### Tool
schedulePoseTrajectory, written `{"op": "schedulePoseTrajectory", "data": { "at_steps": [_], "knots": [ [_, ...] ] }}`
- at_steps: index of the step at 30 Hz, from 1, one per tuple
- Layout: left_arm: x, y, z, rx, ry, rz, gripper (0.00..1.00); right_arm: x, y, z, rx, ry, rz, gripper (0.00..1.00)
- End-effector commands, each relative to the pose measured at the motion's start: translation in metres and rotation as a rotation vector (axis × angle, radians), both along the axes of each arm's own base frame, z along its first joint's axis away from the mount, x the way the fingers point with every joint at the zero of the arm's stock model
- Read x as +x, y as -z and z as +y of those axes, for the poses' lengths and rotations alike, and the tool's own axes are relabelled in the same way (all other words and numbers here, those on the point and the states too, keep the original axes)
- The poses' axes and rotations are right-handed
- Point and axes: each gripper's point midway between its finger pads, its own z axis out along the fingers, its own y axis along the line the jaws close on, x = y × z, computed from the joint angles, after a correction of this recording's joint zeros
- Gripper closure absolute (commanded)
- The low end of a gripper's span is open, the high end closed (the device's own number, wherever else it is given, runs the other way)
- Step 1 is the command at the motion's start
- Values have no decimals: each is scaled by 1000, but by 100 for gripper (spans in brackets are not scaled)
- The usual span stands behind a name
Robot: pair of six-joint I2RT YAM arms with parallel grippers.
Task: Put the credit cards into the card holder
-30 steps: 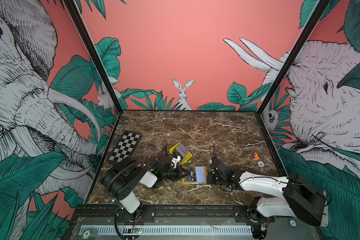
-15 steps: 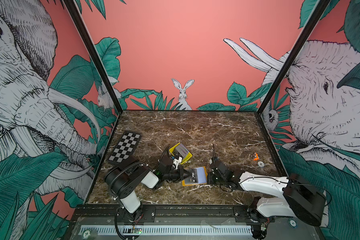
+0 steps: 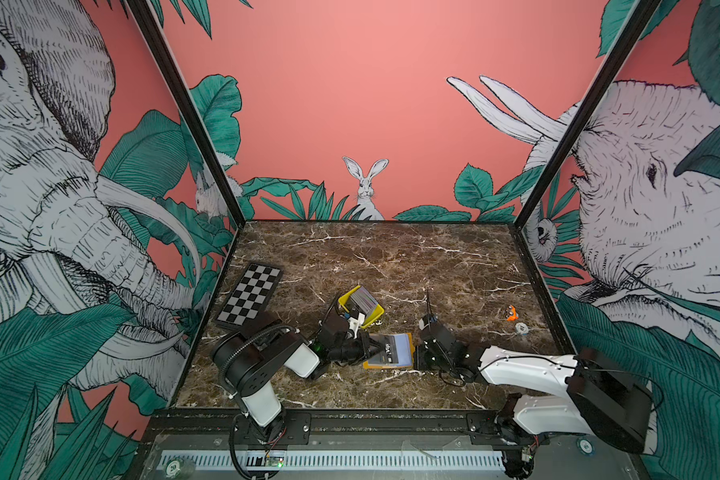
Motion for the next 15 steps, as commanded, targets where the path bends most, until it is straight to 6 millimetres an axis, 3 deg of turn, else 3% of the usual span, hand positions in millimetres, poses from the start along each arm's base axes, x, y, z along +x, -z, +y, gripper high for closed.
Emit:
{"op": "schedulePoseTrajectory", "data": {
  "at_steps": [1,6,15],
  "knots": [
    [3,4,-3,14,-23,4,100,-11,10,-3,-10,-10,34,96],
    [0,10,-2,40,-23,23,100,-13,12,-6,-18,5,38,97],
    [-1,15,11,188,-24,28,82,-12,14,-15,-52,32,37,98]
  ]
}}
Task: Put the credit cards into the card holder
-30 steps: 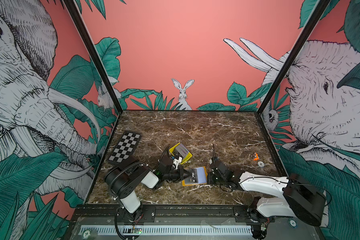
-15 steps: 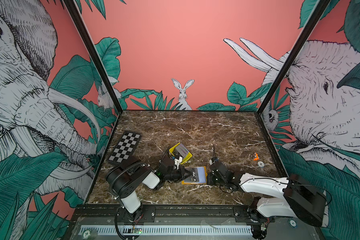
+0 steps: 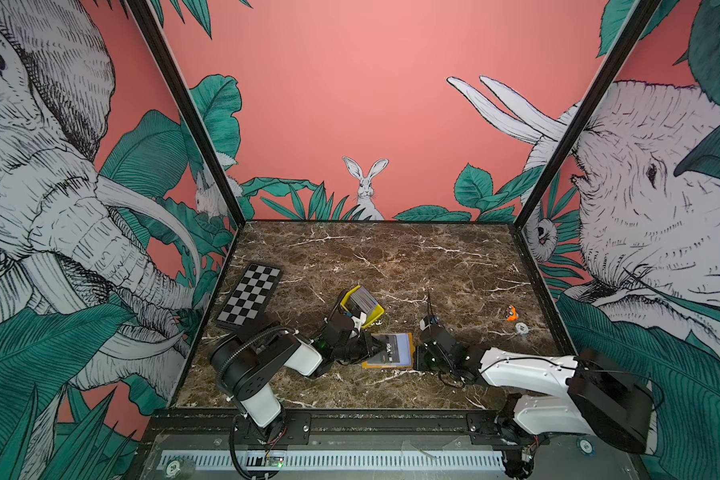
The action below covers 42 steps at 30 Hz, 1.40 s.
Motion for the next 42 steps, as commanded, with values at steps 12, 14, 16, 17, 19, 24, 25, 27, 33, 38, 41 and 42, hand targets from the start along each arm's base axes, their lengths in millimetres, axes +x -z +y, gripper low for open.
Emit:
{"op": "schedulePoseTrajectory", "data": {
  "at_steps": [12,14,16,17,19,24,25,27,33,38,41,42],
  "knots": [
    [-9,14,21,204,7,55,77,-12,17,-19,-123,-4,43,99],
    [-10,15,20,215,16,55,78,-13,17,-19,-131,-8,42,99],
    [-10,14,18,231,27,48,79,-13,17,-19,-139,-9,41,98],
    [-10,12,17,231,33,41,80,-13,17,-19,-141,-11,40,99],
    [-8,10,13,226,39,37,82,-13,17,-18,-143,-14,42,98],
    [-7,8,10,232,51,26,88,-12,16,-17,-153,-23,38,99],
    [-7,8,9,231,54,24,89,-12,16,-17,-155,-23,38,99],
    [-6,6,6,220,58,19,90,-12,17,-16,-156,-23,39,99],
    [-3,-2,-4,198,74,3,90,-12,17,-15,-161,-30,38,99],
    [-1,-5,-12,176,81,-2,90,-12,18,-15,-165,-32,41,99],
    [-1,-6,-15,169,85,-5,91,-12,18,-14,-167,-33,40,99],
    [-1,-6,-17,165,86,-5,91,-12,18,-15,-167,-32,39,99]
  ]
}}
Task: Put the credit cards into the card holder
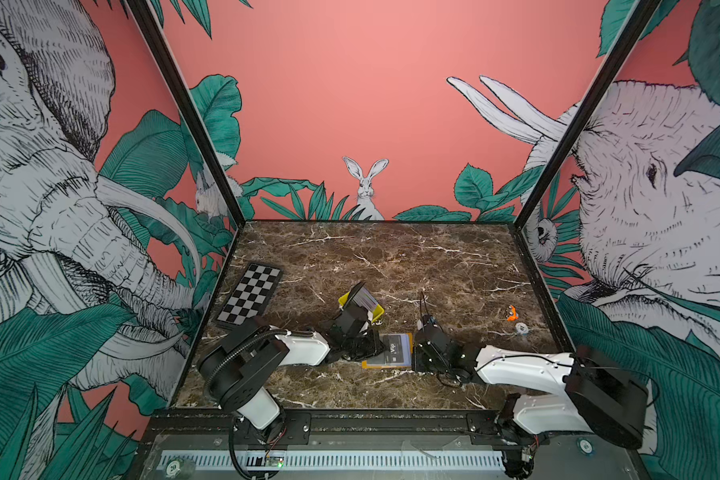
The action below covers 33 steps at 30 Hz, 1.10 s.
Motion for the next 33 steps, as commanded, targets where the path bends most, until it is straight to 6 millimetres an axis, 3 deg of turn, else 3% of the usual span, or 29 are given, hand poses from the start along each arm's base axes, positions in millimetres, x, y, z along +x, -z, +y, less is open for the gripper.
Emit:
{"op": "schedulePoseTrajectory", "data": {
  "at_steps": [1,12,17,33],
  "knots": [
    [3,-8,-10,-29,16,-17,91,-12,18,-15,-89,-15,52,99],
    [1,-2,-12,-17,18,-10,94,-14,20,-15,-88,-10,52,99],
    [-1,7,-8,22,19,5,95,-12,14,-15,-71,2,42,90],
    [-10,24,-3,101,33,28,98,-7,-37,0,190,37,-37,83]
  ]
}}
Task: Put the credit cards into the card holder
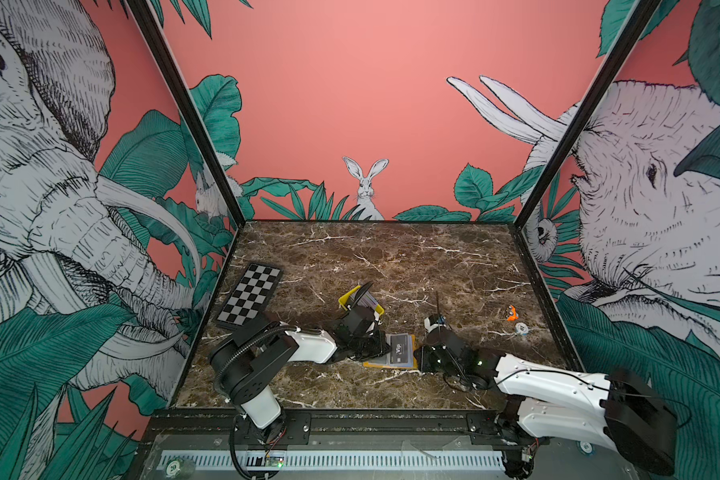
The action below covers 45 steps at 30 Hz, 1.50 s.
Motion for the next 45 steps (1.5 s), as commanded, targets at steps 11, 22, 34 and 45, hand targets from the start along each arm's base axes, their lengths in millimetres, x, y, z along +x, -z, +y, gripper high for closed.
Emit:
{"op": "schedulePoseTrajectory", "data": {
  "at_steps": [11,22,34,45],
  "knots": [
    [-10,17,12,79,1,27,99,-2,6,20,158,-16,66,78],
    [-9,9,-3,-36,-13,41,99,2,10,30,178,-30,75,79],
    [-9,-9,-18,-159,-7,51,98,6,11,33,159,-28,84,81],
    [-10,-8,-17,-136,-2,54,97,7,6,30,127,-35,71,80]
  ]
}}
